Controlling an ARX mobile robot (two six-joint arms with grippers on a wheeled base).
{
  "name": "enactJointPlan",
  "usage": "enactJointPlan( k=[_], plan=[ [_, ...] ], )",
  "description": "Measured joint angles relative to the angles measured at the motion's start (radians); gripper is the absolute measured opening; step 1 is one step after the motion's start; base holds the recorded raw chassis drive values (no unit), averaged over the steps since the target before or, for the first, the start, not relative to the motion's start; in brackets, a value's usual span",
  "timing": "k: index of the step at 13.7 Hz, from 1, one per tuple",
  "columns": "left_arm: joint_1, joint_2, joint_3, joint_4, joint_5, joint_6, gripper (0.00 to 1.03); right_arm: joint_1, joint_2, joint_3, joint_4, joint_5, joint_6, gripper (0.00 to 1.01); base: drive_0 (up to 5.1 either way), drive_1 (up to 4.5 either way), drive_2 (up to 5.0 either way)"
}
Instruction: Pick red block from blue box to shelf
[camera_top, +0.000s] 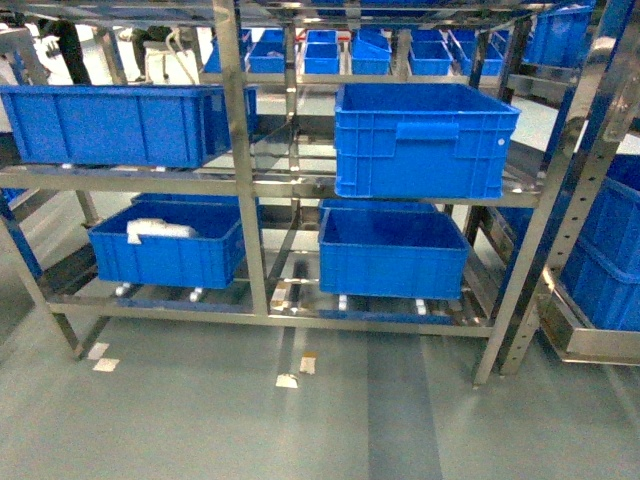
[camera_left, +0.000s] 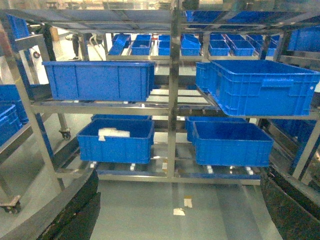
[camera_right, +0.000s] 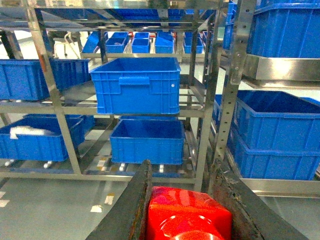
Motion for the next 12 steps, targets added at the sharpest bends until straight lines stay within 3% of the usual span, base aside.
enactJointPlan(
  k=[12],
  plan=[
    [0.000, 0.000, 0.000, 0.002, 0.002, 0.000, 0.98, 0.000, 0.000, 0.000, 0.000, 0.000, 0.000, 0.29, 0.1, 4.26, -4.0]
  ],
)
